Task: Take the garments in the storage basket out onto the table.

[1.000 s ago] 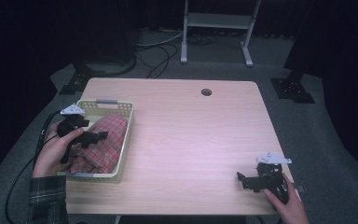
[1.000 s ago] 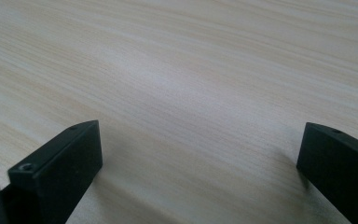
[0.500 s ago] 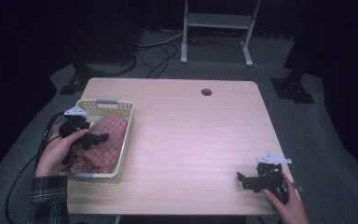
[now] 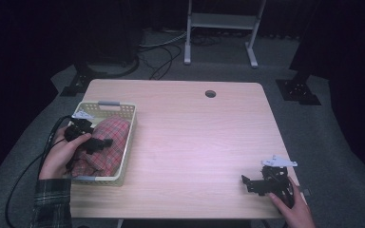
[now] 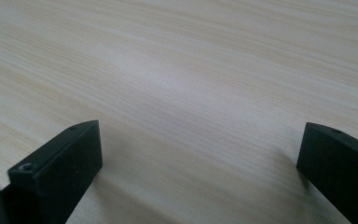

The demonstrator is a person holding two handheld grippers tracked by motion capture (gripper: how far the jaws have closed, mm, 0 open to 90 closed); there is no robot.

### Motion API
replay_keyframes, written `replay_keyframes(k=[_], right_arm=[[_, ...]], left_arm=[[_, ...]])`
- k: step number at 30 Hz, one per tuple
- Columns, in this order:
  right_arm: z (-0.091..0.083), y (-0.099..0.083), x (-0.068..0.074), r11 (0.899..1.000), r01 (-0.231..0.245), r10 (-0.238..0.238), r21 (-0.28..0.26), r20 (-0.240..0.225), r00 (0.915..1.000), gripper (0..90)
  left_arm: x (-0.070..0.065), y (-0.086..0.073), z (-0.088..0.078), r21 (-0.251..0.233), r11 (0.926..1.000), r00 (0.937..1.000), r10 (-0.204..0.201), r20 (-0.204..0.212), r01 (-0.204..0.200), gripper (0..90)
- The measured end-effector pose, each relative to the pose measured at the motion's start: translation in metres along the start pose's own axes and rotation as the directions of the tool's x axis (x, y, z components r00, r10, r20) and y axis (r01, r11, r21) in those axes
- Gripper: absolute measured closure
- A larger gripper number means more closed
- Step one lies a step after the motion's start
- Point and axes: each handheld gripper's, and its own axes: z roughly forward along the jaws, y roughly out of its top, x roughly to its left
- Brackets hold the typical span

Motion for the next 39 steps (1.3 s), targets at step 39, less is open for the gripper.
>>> replay_keyframes(k=[39], right_arm=[[0.0,0.0,0.0,1.0,0.0,0.0,0.0,0.0,1.0,0.0]], left_arm=[[-0.002,-0.004,0.022,0.19,0.9816,0.9997,0.02,-0.012,-0.018,0.1]])
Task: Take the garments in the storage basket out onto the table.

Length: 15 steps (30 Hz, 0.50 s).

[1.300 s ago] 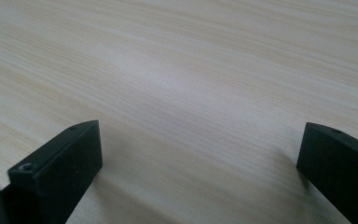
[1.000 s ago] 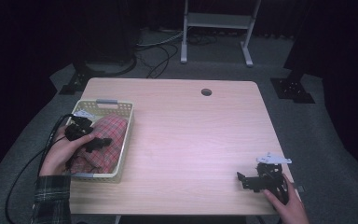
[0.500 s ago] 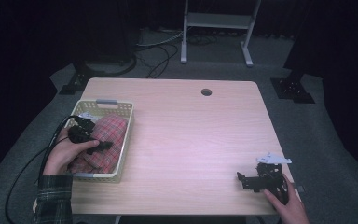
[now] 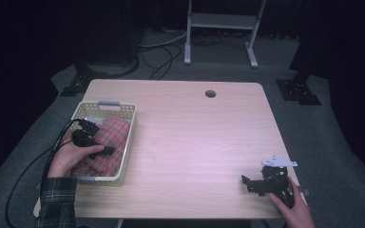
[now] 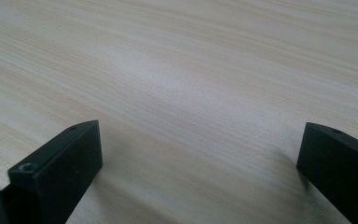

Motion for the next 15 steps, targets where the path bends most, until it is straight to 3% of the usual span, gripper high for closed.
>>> replay_keyframes(k=[8,15], right_arm=[[0.0,0.0,0.0,1.0,0.0,0.0,0.0,0.0,1.0,0.0],[0.0,0.0,0.0,1.0,0.0,0.0,0.0,0.0,1.0,0.0]], left_arm=[[-0.0004,-0.0003,0.0022,0.012,0.9999,1.0,0.0,0.003,0.0,0.1],[0.0005,-0.0006,0.0012,0.015,0.9999,0.9999,-0.004,0.011,0.004,8.0]])
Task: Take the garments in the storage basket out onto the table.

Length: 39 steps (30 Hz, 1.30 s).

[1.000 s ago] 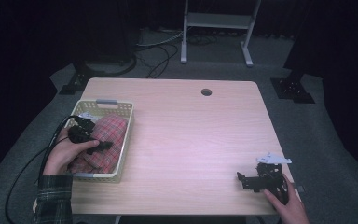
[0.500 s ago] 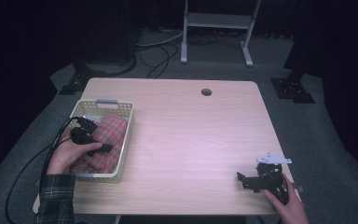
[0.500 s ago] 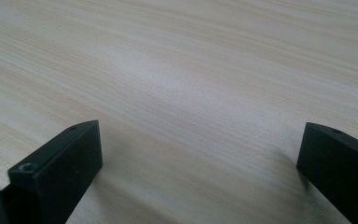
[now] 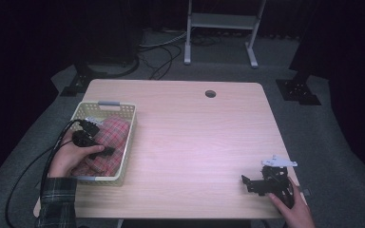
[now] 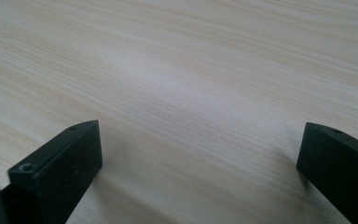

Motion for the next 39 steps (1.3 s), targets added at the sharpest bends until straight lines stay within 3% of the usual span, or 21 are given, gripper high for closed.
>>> replay_keyframes(k=[4,10,13,27,39], right_arm=[[0.0,0.0,0.0,1.0,0.0,0.0,0.0,0.0,1.0,0.0],[0.0,0.0,0.0,1.0,0.0,0.0,0.0,0.0,1.0,0.0],[0.0,0.0,0.0,1.0,0.0,0.0,0.0,0.0,1.0,0.0],[0.0,0.0,0.0,1.0,0.0,0.0,0.0,0.0,1.0,0.0],[0.0,0.0,0.0,1.0,0.0,0.0,0.0,0.0,1.0,0.0]], left_arm=[[0.0,0.0,-0.001,0.001,1.0,1.0,0.005,-0.001,-0.005,15.4],[0.001,0.001,-0.007,-0.012,0.9996,0.9996,0.026,-0.006,-0.027,39.5],[0.004,0.001,-0.008,-0.016,0.9996,0.9997,0.024,0.006,-0.024,44.9],[0.005,0.002,-0.015,-0.045,0.999,0.9998,-0.003,0.02,0.004,46.0],[0.005,0.003,-0.029,-0.116,0.9931,0.9994,-0.017,0.03,0.02,45.8]])
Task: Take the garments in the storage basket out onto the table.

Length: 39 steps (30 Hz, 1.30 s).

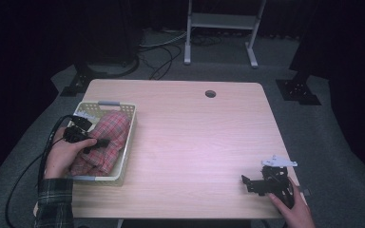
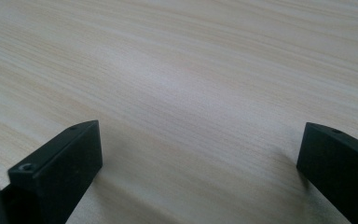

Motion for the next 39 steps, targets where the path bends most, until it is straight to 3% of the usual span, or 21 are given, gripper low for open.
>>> replay_keyframes(k=[9,22,25,31,39], right_arm=[[0.0,0.0,0.0,1.0,0.0,0.0,-0.001,0.0,1.0,0.0],[0.0,0.0,0.0,1.0,0.0,0.0,0.0,0.0,1.0,0.0],[0.0,0.0,0.0,1.0,0.0,0.0,0.0,0.0,1.0,0.0],[0.0,0.0,0.0,1.0,0.0,0.0,0.0,0.0,1.0,0.0],[0.0,0.0,0.0,1.0,0.0,0.0,0.0,0.0,1.0,0.0]], left_arm=[[-0.001,0.002,-0.011,-0.101,0.9949,0.9999,0.0,-0.016,-0.002,45.6],[-0.002,0.005,-0.026,-0.23,0.9732,0.9999,-0.01,-0.009,0.007,45.6],[-0.003,0.005,-0.03,-0.265,0.9644,1.0,-0.003,-0.008,0.0,45.6],[-0.005,0.006,-0.038,-0.35,0.9368,1.0,0.004,-0.008,-0.006,45.7],[-0.007,0.006,-0.047,-0.423,0.9062,1.0,0.01,-0.001,-0.009,45.7]])
